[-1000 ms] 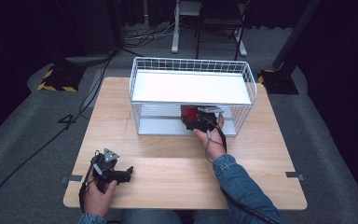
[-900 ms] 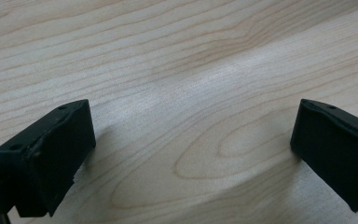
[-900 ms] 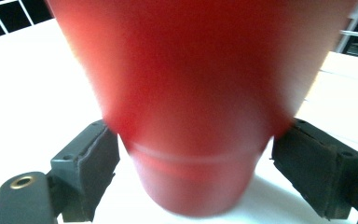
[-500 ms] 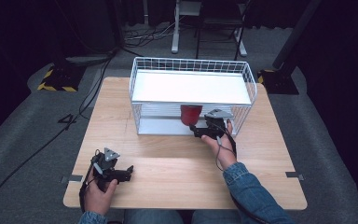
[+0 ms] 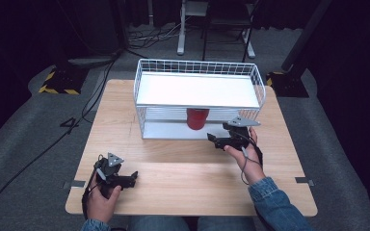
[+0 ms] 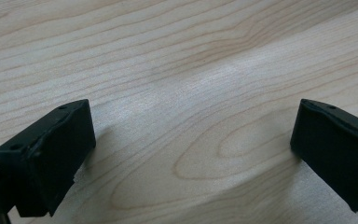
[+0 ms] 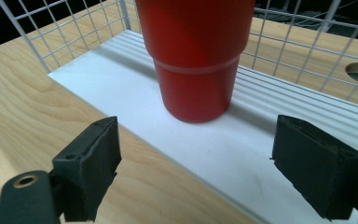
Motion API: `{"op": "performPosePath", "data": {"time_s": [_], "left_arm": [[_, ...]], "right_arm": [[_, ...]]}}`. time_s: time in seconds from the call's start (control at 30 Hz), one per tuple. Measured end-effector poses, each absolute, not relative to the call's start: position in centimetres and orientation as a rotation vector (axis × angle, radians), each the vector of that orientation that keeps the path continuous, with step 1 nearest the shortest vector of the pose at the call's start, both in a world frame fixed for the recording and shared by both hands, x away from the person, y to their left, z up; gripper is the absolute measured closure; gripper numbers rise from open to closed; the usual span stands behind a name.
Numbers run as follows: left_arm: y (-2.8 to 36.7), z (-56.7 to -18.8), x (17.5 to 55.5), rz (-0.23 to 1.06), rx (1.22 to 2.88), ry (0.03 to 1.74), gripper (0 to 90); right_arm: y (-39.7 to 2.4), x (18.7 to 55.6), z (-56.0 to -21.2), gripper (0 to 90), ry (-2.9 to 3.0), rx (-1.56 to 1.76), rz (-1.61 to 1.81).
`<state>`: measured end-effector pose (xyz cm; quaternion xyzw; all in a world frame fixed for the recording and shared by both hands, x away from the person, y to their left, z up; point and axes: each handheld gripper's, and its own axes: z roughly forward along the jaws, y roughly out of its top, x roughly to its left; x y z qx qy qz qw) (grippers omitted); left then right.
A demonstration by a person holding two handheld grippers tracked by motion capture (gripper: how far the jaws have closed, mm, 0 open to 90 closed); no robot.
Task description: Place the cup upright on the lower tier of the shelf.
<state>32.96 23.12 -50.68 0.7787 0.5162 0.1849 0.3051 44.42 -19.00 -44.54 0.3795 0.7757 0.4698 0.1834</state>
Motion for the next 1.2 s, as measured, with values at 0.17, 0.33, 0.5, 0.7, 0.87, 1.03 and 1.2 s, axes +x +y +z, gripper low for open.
{"op": "performPosePath", "data": {"time_s": [0.17,0.33,0.5,0.7,0.87,1.03,1.2], "left_arm": [[23.1,-50.7,33.0,0.490,2.062,1.367,0.1],[23.1,-50.7,32.9,0.489,2.059,1.369,0.1],[23.1,-50.7,32.9,0.490,2.060,1.369,0.2],[23.1,-50.7,33.0,0.490,2.058,1.370,0.1],[23.0,-50.7,33.1,0.493,2.055,1.373,0.1],[23.0,-50.7,33.2,0.492,2.057,1.374,0.1],[23.0,-50.7,33.2,0.493,2.051,1.379,0.1]], "right_arm": [[-20.4,43.2,-43.9,15.8,2.197,1.066,1.316],[-21.9,42.1,-43.2,15.8,2.198,1.063,1.318],[-23.5,41.0,-42.9,15.8,2.208,1.061,1.307],[-25.4,39.5,-42.9,15.8,2.230,1.061,1.269],[-27.0,38.2,-43.1,15.9,2.248,1.071,1.227],[-28.7,37.1,-43.3,15.9,2.241,1.092,1.184],[-30.1,36.1,-43.9,15.9,2.241,1.136,1.140]]}}
